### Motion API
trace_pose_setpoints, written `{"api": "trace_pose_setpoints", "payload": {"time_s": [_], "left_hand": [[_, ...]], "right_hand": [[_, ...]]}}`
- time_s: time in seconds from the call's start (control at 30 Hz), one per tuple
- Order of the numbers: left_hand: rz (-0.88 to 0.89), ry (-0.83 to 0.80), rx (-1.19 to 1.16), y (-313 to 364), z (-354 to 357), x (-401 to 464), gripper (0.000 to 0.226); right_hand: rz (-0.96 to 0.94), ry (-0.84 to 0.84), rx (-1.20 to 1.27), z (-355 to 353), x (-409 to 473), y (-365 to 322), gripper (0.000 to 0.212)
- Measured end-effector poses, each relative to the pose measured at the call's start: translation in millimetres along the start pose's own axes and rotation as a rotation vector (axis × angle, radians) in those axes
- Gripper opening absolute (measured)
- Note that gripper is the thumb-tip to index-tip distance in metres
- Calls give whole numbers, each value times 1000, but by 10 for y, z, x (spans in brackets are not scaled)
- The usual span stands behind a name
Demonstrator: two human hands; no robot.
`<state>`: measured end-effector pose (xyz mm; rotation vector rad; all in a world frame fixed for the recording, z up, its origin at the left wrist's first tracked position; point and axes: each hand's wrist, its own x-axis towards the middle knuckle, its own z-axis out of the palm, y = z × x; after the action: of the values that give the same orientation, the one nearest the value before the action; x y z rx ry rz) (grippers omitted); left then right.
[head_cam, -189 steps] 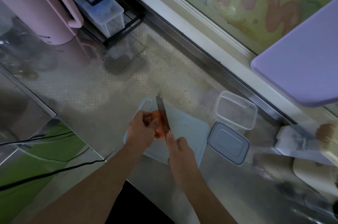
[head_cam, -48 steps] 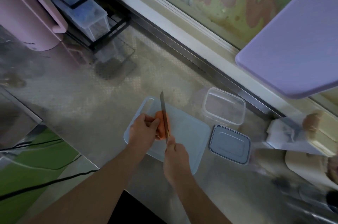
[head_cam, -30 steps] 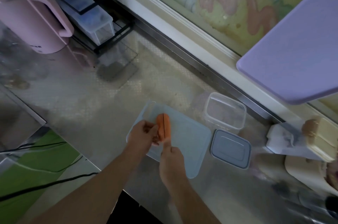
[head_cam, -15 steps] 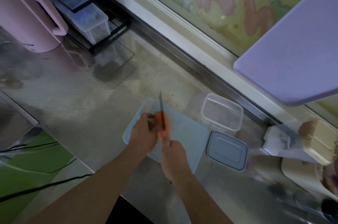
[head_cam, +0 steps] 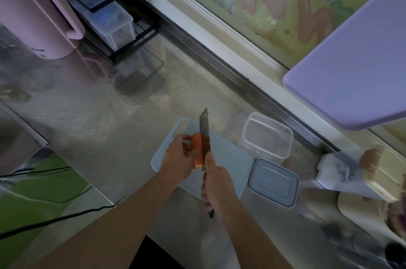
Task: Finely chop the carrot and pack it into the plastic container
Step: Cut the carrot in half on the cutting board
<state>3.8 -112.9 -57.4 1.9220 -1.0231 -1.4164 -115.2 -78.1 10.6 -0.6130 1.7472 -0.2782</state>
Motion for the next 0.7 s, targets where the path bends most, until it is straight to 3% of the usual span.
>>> {"api": "trace_pose_setpoints", "payload": {"time_s": [0.2, 0.3, 0.5, 0.7], "left_hand": [[200, -204, 182, -117, -133, -19, 94], [291, -258, 362, -110, -186, -21, 110], [444, -204, 501, -40, -181, -72, 87], [449, -213, 578, -58, -184, -126, 89]], "right_hand": [[7, -7, -22, -2, 8, 12, 54], [5, -20, -12, 7, -21, 5, 52], [18, -25, -32, 16, -37, -35, 50], [37, -29, -62, -14, -16, -18, 51]]}}
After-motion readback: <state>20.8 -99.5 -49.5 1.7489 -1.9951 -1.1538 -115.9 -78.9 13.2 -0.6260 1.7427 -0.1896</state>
